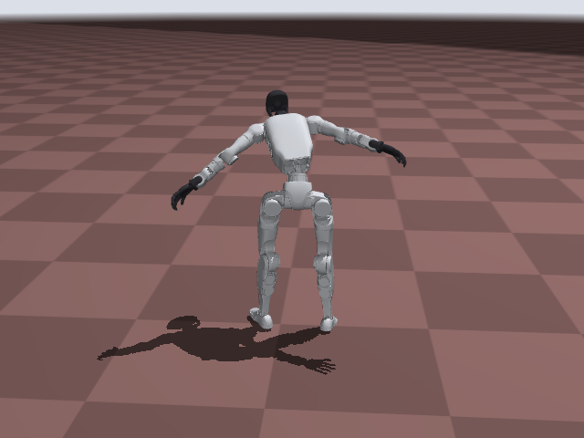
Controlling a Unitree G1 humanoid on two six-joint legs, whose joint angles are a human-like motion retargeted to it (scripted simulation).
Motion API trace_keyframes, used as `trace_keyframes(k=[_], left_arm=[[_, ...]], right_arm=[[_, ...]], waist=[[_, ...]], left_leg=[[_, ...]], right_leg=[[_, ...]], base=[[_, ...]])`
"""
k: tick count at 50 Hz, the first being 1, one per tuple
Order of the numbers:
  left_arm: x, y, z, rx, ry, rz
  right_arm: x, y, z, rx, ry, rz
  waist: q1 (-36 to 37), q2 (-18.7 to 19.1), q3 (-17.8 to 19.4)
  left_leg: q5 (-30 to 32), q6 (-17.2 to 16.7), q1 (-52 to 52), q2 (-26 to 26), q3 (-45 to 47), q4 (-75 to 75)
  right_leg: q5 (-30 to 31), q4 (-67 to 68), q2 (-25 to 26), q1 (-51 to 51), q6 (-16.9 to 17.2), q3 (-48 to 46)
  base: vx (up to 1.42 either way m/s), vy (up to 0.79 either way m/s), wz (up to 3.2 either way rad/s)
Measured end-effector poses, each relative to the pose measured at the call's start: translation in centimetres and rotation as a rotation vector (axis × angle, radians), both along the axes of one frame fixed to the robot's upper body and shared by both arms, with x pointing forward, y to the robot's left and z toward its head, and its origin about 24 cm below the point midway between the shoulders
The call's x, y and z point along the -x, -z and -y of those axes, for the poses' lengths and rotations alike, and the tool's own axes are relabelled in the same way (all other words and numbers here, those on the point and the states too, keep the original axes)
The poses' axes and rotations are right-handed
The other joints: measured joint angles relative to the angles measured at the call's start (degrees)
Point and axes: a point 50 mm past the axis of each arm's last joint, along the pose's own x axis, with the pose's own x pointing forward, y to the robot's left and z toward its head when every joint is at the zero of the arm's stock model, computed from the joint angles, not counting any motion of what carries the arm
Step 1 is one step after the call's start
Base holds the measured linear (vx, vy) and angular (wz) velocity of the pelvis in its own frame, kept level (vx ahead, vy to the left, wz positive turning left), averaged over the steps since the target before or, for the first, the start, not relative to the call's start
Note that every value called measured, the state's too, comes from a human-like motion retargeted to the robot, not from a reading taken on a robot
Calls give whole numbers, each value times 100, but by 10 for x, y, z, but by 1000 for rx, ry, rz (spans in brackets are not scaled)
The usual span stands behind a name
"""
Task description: Upper body actions
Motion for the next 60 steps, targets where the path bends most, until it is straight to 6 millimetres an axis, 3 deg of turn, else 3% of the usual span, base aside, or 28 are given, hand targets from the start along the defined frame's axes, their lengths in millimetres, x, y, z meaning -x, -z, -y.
trace_keyframes(k=[3, 7, 10, 13, 17, 20, 23, 28, 32, 38, 42, 43, 45, 49, 51, 54, 58, 60], left_arm=[[-10, -1, 2, 19, -25, 113], [-34, -7, 5, 59, -30, 268], [-57, -26, 4, 21, 0, 366], [-73, -56, -2, -47, -21, 528], [-106, -89, 2, -45, -3, 739], [-141, -112, 14, -3, 103, 805], [-175, -131, 34, 17, 309, 733], [-185, -133, 44, -51, 420, 655], [-168, -105, 38, -45, 402, 565], [-112, -53, 25, 81, 266, 553], [-36, -4, 14, 150, 83, 394], [-11, 9, 14, 166, 35, 305], [59, 40, 18, 226, -113, 85], [178, 81, 62, 437, -367, -208], [223, 85, 83, 489, -450, -300], [289, 72, 111, 488, -566, -450], [347, 57, 153, 499, -729, -523], [380, 46, 186, 517, -883, -559]], right_arm=[[10, -10, 6, 10, 11, -44], [5, -11, 10, -5, -2, -76], [-13, -4, 10, -36, -6, -47], [-46, 7, 9, -66, -100, -42], [-76, 16, 6, -32, -204, -61], [-82, 19, 2, 11, -201, -49], [-73, 18, 0, 58, -132, -27], [-71, 8, 11, 178, -109, -48], [-67, -9, 26, 351, -123, -156], [-75, -29, 45, 514, -136, -202], [-87, -39, 57, 551, -166, -258], [-92, -43, 62, 568, -189, -287], [-105, -54, 73, 612, -251, -360], [-121, -77, 92, 686, -306, -432], [-124, -90, 101, 724, -306, -443], [-121, -113, 117, 771, -279, -450], [-128, -131, 131, 775, -306, -398], [-139, -148, 139, 824, -386, -417]], waist=[[-657, -416, 0], [-1610, -818, 0], [-2444, -1074, 0], [-3459, -1371, 0], [-4394, -1502, 0], [-4822, -1610, 0], [-4968, -1691, 0], [-5040, -1801, 0], [-4797, -1654, 0], [-4279, -1217, 0], [-3772, -814, 0], [-3634, -727, 0], [-3297, -503, 0], [-2417, 38, 0], [-1949, 326, 0], [-1028, 970, 0], [-44, 1732, 0], [388, 2100, 0]], left_leg=[[-120, -45, 383, 218, 395, -15], [-184, -96, 492, 402, 762, -52], [-187, -137, 269, 480, 969, -74], [-160, -197, -268, 563, 1056, -55], [-153, -218, -1033, 566, 1173, -60], [-146, -212, -1530, 532, 1332, -91], [-149, -221, -1956, 539, 1392, -71], [-131, -213, -2222, 516, 1495, -113], [-97, -215, -2261, 504, 1512, -118], [-36, -246, -2170, 497, 1366, -98], [-17, -285, -1946, 467, 1245, -96], [-12, -294, -1863, 454, 1219, -93], [-3, -312, -1633, 424, 1133, -79], [15, -294, -1255, 335, 1003, -54], [31, -276, -1107, 278, 942, -41], [79, -221, -928, 149, 706, -9], [148, -147, -956, -65, 296, 50], [202, -133, -1040, -225, -17, 91]], right_leg=[[66, 11, 221, 30, -33, 413], [214, 2, 438, -246, -63, 772], [347, -9, 549, -696, -88, 915], [523, -65, 660, -1387, -92, 1114], [668, -101, 706, -2282, -103, 1288], [754, -130, 709, -2871, -103, 1422], [795, -165, 725, -3309, -113, 1500], [788, -173, 743, -3619, -125, 1576], [744, -159, 722, -3624, -156, 1509], [661, -150, 669, -3394, -200, 1396], [578, -121, 621, -3074, -224, 1243], [551, -109, 598, -2969, -225, 1203], [480, -84, 531, -2654, -233, 1064], [346, -41, 390, -2083, -217, 807], [286, -23, 299, -1830, -197, 684], [180, -22, 116, -1361, -148, 370], [66, -41, -156, -947, -55, -63], [14, -73, -329, -741, -7, -344]], base=[[-23, 18, -163], [-32, 23, -132], [-35, 35, -108], [-28, 46, -92], [-13, 26, -30], [-7, 11, -10], [-7, 5, -2], [-8, 4, -3], [1, -8, 23], [6, -6, 28], [4, -6, 29], [8, -5, 34], [14, -1, 50], [12, -6, 61], [14, -6, 72], [13, -14, 110], [14, -6, 132], [15, 1, 165]])
